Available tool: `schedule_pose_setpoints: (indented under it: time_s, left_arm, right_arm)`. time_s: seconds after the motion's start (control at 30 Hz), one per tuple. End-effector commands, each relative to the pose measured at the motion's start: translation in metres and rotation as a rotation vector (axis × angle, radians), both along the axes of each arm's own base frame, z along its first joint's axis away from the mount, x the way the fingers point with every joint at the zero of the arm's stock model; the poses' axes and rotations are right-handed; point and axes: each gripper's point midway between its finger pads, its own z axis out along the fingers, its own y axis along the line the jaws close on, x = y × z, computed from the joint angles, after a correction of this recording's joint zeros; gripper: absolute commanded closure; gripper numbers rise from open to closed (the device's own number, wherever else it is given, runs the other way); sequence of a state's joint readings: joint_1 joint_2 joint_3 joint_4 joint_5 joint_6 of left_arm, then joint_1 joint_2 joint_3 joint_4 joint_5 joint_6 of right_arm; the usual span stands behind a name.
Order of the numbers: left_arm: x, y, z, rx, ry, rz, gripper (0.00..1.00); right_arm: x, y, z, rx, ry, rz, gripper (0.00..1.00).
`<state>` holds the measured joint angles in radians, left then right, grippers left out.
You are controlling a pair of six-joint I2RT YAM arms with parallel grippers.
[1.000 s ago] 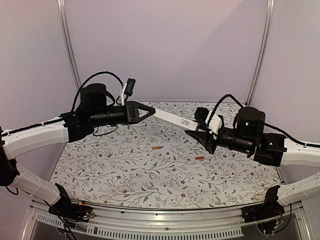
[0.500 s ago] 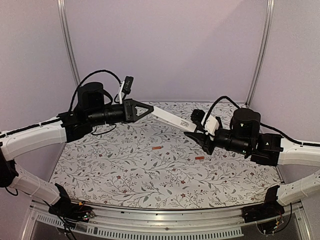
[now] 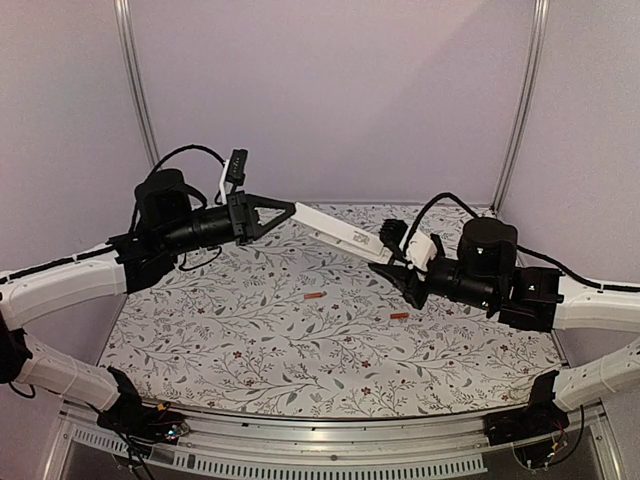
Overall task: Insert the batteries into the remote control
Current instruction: Remove the battery cover from the remote control, then place the battery cover at the center of the board.
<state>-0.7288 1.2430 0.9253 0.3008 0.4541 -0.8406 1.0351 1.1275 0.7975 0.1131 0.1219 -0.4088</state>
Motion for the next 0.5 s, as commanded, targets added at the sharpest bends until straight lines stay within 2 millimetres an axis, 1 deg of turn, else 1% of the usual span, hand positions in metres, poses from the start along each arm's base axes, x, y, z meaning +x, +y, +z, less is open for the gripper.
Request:
schedule_pose_setpoints:
  time_s: [0.0, 0.17, 0.33, 0.4, 0.47]
  left_arm:
    - [-0.002, 0.011, 0.022, -0.123, -0.021, -0.024, 1.0]
    - [0.005, 0.022, 0.022, -0.151, -0.006, -0.001, 1.0]
    - [0.022, 0.046, 0.02, -0.164, 0.0, 0.08, 1.0]
    - [0.033, 0.058, 0.014, -0.167, 0.014, 0.135, 1.0]
    - [0.047, 0.071, 0.002, -0.161, 0.043, 0.205, 1.0]
  right_arm:
    - [0.004, 0.001, 0.002, -0.001, -0.022, -0.02, 1.0]
    - [0.008, -0.003, -0.005, -0.016, -0.02, -0.048, 1.0]
    - [0.018, -0.017, -0.014, -0.026, -0.008, -0.113, 1.0]
    - [0.022, -0.024, -0.019, -0.033, -0.006, -0.155, 1.0]
    - [0.025, -0.032, -0.025, -0.046, -0.006, -0.19, 1.0]
